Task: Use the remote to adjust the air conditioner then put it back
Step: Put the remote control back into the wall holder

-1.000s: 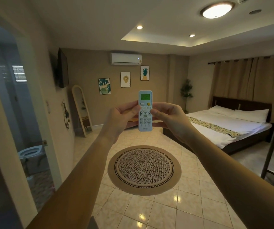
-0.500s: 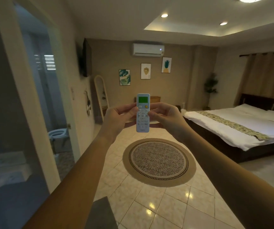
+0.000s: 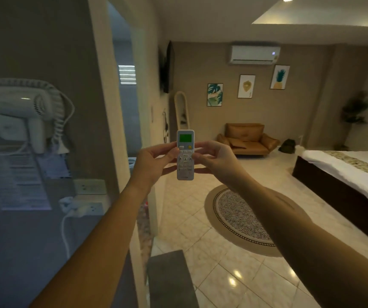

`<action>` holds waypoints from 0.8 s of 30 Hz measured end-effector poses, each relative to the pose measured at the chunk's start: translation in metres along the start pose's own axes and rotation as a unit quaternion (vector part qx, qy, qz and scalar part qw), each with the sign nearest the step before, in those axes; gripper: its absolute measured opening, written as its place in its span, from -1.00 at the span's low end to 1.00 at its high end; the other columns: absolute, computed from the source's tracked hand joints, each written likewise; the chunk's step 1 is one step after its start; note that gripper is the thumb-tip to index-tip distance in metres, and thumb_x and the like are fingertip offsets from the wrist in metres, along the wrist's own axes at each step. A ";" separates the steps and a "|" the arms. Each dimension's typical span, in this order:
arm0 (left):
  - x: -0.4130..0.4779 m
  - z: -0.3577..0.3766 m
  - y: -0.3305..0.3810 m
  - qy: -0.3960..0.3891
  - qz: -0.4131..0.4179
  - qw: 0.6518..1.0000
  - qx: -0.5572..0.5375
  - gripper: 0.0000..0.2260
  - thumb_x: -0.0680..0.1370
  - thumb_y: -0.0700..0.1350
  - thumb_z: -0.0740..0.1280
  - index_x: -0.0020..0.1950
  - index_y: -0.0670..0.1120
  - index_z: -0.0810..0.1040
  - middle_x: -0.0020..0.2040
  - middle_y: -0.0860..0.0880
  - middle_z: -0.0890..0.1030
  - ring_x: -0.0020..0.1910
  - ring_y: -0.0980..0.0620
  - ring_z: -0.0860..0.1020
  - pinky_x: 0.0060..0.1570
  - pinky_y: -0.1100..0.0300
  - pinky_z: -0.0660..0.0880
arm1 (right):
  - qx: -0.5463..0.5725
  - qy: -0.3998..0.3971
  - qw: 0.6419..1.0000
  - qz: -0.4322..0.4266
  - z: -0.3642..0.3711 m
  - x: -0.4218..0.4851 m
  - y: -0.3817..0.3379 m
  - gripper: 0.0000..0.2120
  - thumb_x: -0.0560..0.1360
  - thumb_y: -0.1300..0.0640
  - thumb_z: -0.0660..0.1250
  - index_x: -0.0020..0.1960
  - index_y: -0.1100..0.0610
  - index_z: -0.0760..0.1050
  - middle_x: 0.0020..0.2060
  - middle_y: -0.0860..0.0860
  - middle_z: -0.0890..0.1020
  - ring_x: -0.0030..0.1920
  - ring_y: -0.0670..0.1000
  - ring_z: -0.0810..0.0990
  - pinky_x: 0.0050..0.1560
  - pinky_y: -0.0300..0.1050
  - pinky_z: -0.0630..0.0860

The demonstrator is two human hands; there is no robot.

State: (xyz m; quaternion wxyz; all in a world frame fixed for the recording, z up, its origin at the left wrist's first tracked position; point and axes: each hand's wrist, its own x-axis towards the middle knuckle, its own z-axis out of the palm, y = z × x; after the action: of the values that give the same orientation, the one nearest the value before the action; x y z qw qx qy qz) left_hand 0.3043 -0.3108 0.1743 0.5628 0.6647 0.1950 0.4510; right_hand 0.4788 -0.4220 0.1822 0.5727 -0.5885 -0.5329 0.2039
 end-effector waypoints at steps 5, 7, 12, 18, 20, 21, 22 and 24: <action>0.016 -0.087 -0.012 0.035 -0.012 0.999 0.016 -0.83 0.62 -0.19 0.46 0.13 0.04 0.77 0.07 0.00 0.81 0.06 -0.05 0.78 0.04 -0.01 0.73 | -0.005 -0.031 0.999 -0.012 0.081 0.044 0.005 -0.74 0.66 0.22 0.44 0.34 0.17 0.60 0.12 0.13 0.75 0.06 0.06 0.82 0.04 0.05 0.79; 0.021 -0.119 -0.015 0.047 -0.014 0.999 0.022 -0.83 0.61 -0.18 0.46 0.14 0.04 0.76 0.09 -0.01 0.80 0.08 -0.06 0.78 0.02 0.03 0.73 | -0.010 -0.039 0.999 -0.015 0.113 0.059 0.004 -0.74 0.66 0.22 0.44 0.34 0.16 0.60 0.11 0.12 0.75 0.07 0.07 0.82 0.05 0.06 0.79; 0.032 -0.193 -0.030 0.076 -0.025 0.996 0.030 -0.79 0.62 -0.19 0.45 0.25 -0.06 0.72 0.06 -0.03 0.81 0.05 -0.04 0.79 -0.03 0.11 0.73 | -0.037 -0.052 0.998 -0.019 0.188 0.097 0.009 -0.79 0.67 0.20 0.42 0.30 0.14 0.62 0.09 0.06 0.74 0.03 0.02 0.81 0.02 -0.04 0.79; 0.035 -0.271 -0.060 0.119 -0.043 0.991 0.031 -0.76 0.63 -0.21 0.44 0.30 -0.14 0.70 0.09 -0.07 0.80 0.04 -0.03 0.79 -0.02 0.10 0.73 | -0.050 -0.076 0.995 -0.035 0.269 0.124 0.021 -0.73 0.66 0.22 0.44 0.35 0.18 0.60 0.01 -0.01 0.73 -0.03 -0.07 0.78 -0.13 -0.27 0.73; 0.033 -0.294 -0.073 0.136 -0.055 0.989 0.023 -0.76 0.62 -0.24 0.44 0.29 -0.16 0.70 0.08 -0.10 0.80 0.03 -0.05 0.79 0.00 0.08 0.73 | -0.043 -0.089 0.995 -0.032 0.294 0.131 0.031 -0.72 0.65 0.26 0.45 0.35 0.23 0.60 0.01 0.04 0.75 -0.01 -0.01 0.80 -0.03 -0.15 0.77; 0.031 -0.305 -0.079 0.140 -0.059 0.988 0.023 -0.77 0.62 -0.25 0.45 0.27 -0.16 0.71 0.06 -0.09 0.80 0.02 -0.05 0.79 0.00 0.08 0.73 | -0.044 -0.096 0.994 -0.029 0.306 0.134 0.036 -0.71 0.64 0.27 0.46 0.35 0.23 0.60 0.02 0.07 0.75 0.01 0.01 0.80 0.00 -0.11 0.78; 0.029 -0.314 -0.085 0.143 -0.063 0.987 0.020 -0.78 0.62 -0.26 0.45 0.25 -0.14 0.72 0.03 -0.08 0.81 0.01 -0.04 0.79 0.00 0.08 0.73 | -0.047 -0.103 0.993 -0.026 0.317 0.136 0.041 -0.71 0.64 0.27 0.46 0.34 0.24 0.60 0.03 0.08 0.76 0.02 0.02 0.80 0.02 -0.10 0.78; 0.025 -0.333 -0.097 0.151 -0.069 0.986 0.013 -0.79 0.61 -0.27 0.45 0.22 -0.12 0.72 -0.02 -0.05 0.82 -0.01 -0.03 0.79 0.00 0.09 0.73 | -0.056 -0.113 0.992 -0.020 0.339 0.141 0.051 -0.72 0.63 0.27 0.47 0.33 0.23 0.61 0.04 0.08 0.75 0.02 -0.01 0.79 0.03 -0.11 0.77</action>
State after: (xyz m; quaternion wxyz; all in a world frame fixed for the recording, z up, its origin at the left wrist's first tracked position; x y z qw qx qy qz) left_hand 0.0684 -0.0725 0.0803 0.5478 0.5813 0.3289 0.5039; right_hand 0.2600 -0.1340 0.1004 0.4787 -0.5822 -0.6166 0.2272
